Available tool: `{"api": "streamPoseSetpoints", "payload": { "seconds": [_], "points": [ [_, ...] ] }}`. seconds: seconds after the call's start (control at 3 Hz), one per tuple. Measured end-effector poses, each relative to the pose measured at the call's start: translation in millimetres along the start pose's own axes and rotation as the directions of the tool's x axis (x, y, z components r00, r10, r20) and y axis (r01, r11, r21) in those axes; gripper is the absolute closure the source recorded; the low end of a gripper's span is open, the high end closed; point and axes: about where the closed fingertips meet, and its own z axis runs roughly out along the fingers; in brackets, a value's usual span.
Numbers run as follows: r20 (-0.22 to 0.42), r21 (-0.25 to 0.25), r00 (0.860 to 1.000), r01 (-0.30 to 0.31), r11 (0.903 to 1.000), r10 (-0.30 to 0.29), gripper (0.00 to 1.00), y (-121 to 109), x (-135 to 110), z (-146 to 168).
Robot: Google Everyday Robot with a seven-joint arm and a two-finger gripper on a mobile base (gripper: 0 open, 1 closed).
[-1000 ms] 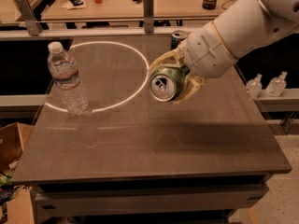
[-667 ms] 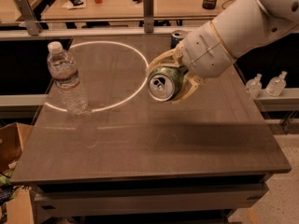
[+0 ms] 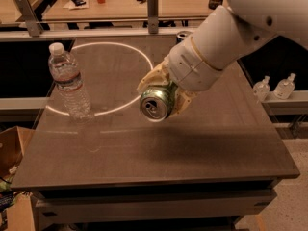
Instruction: Knock green can over
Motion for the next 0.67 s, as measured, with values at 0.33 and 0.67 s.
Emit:
{"api": "streamPoseSetpoints", "payload": {
  "seconds": [0.33, 0.67],
  "points": [
    [-0.034, -0.09, 0.997, 0.061, 0.9941, -0.064, 1.0, 8.5, 1.0, 14.8],
    [-0.071, -0.21, 0.992, 0.09, 0.9736, -0.107, 1.0, 25.5, 5.4, 28.3]
  ]
}}
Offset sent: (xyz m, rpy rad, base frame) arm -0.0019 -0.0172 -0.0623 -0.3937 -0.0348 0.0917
